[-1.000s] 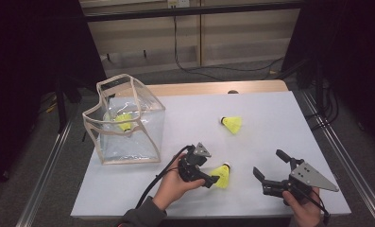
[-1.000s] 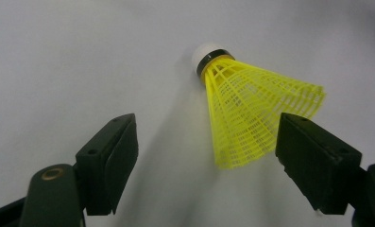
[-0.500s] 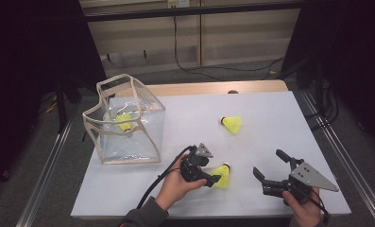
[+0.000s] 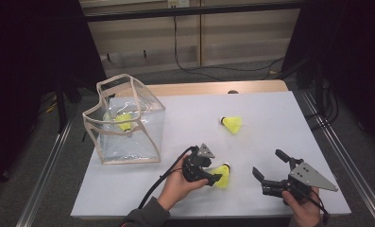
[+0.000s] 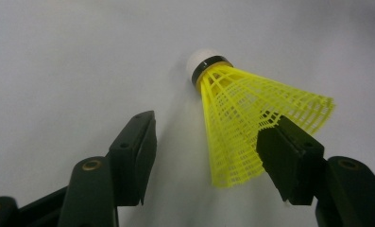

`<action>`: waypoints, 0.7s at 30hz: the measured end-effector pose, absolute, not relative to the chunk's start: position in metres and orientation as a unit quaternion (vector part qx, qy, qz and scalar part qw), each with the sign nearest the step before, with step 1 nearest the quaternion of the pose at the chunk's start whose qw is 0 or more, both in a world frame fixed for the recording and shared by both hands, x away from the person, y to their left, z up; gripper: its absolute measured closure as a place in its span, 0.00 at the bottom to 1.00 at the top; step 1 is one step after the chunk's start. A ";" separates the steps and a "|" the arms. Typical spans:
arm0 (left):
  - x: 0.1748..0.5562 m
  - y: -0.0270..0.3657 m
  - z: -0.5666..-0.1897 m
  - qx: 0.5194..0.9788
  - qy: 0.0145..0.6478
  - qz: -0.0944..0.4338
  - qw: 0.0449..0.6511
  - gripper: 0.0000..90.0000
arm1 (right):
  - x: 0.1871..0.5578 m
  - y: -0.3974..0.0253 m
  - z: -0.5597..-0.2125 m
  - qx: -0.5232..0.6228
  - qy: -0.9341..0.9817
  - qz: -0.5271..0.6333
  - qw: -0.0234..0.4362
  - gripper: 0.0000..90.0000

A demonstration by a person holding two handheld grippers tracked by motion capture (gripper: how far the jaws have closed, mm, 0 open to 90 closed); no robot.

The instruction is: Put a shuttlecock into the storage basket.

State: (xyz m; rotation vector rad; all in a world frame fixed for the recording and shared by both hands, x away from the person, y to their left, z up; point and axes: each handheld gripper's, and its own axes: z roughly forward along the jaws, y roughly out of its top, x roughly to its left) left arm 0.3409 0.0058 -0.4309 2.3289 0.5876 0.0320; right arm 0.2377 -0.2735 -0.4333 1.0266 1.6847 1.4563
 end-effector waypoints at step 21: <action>0.339 0.002 -0.436 0.907 0.221 0.023 0.359 0.61 | 0.237 -0.274 -0.433 0.391 0.646 0.560 0.340 0.03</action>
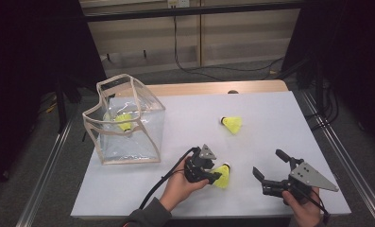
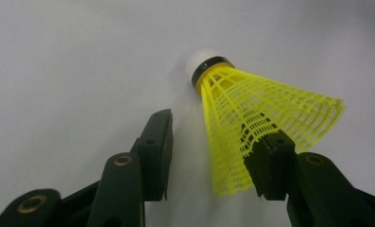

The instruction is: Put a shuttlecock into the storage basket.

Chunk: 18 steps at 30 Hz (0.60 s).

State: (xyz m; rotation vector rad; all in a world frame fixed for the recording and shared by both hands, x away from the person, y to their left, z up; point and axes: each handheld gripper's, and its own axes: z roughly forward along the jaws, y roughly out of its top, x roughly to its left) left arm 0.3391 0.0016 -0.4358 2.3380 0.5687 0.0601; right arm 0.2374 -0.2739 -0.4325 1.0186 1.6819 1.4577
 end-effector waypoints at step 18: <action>0.338 -0.002 -0.440 0.905 0.220 0.026 0.363 0.73 | 0.237 -0.275 -0.432 0.393 0.646 0.560 0.339 0.03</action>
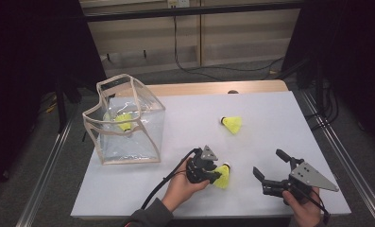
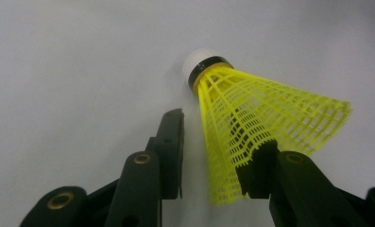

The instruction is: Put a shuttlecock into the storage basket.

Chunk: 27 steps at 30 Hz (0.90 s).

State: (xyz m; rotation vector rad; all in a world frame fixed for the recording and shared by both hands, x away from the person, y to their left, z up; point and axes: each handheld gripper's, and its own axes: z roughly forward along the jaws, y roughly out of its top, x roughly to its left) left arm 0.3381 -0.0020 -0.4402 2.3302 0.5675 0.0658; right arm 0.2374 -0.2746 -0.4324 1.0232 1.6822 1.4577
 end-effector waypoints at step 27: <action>0.339 -0.002 -0.443 0.898 0.228 0.014 0.377 0.89 | 0.240 -0.273 -0.432 0.391 0.647 0.560 0.340 0.03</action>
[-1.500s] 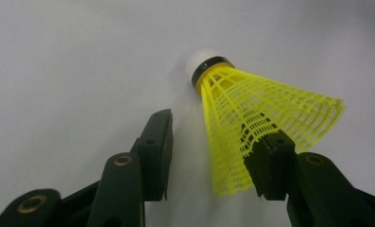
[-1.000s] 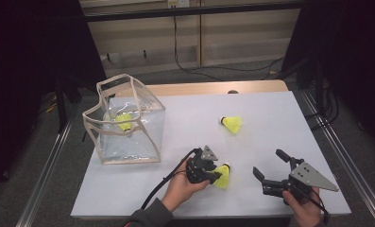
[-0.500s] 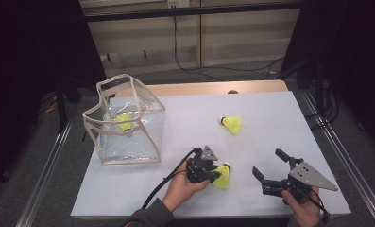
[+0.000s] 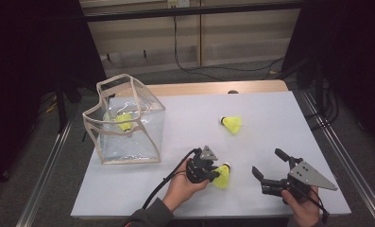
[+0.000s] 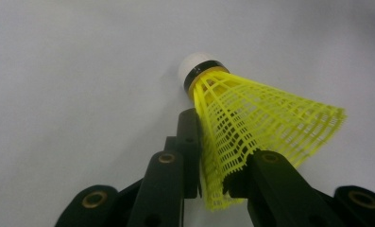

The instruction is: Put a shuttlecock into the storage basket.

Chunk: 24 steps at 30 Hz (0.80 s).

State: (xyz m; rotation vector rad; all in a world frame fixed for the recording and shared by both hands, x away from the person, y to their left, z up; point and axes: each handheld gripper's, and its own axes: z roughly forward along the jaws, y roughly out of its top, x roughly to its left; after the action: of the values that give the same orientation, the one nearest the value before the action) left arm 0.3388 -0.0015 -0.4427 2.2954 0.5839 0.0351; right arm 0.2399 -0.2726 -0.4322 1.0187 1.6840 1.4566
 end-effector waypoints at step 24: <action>0.341 0.001 -0.442 0.892 0.236 0.006 0.385 0.94 | 0.241 -0.272 -0.433 0.391 0.648 0.561 0.336 0.03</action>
State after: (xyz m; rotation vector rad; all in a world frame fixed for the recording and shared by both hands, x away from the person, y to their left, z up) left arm 0.3412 0.0009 -0.4422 2.2738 0.6015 0.0161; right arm 0.2406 -0.2716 -0.4334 1.0188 1.6910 1.4624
